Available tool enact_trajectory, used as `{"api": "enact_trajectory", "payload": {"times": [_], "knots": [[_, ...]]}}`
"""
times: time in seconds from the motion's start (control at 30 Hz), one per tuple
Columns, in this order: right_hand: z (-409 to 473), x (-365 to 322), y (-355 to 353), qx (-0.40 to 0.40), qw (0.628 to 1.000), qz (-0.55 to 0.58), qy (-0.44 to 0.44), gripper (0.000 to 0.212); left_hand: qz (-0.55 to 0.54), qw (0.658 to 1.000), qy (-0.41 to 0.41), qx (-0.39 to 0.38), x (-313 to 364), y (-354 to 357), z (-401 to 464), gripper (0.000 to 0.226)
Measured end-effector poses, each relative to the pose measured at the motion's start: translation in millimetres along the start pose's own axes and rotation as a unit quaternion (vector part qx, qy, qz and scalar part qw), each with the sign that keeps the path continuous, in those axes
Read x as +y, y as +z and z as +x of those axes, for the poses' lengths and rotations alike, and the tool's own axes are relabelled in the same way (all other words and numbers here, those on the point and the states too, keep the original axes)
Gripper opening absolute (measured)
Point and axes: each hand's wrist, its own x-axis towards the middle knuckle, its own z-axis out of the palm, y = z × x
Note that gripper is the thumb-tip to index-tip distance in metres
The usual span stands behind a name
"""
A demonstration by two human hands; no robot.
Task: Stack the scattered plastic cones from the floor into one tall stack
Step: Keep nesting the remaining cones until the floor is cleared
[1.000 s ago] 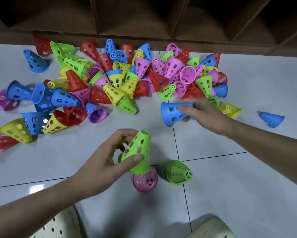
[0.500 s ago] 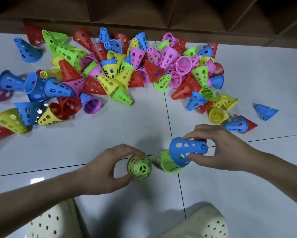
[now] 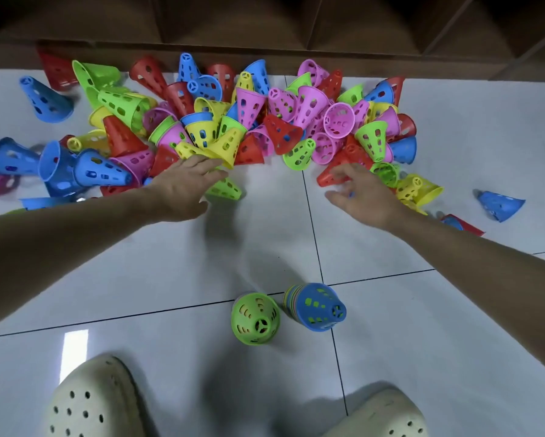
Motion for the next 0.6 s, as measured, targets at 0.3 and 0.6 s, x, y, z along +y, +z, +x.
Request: {"api": "enact_trajectory", "payload": {"times": [0.3, 0.6], "knots": [[102.0, -5.7, 34.9, 0.017, 0.999, -0.006, 0.03, 0.061, 0.298, 0.954, 0.026, 0.024, -3.6, 5.6, 2.0, 0.069], [105.0, 10.3, 60.2, 0.037, 0.995, 0.071, 0.065, 0.034, 0.149, 0.981, 0.079, 0.091, -4.1, 19.1, -18.7, 0.084]]}}
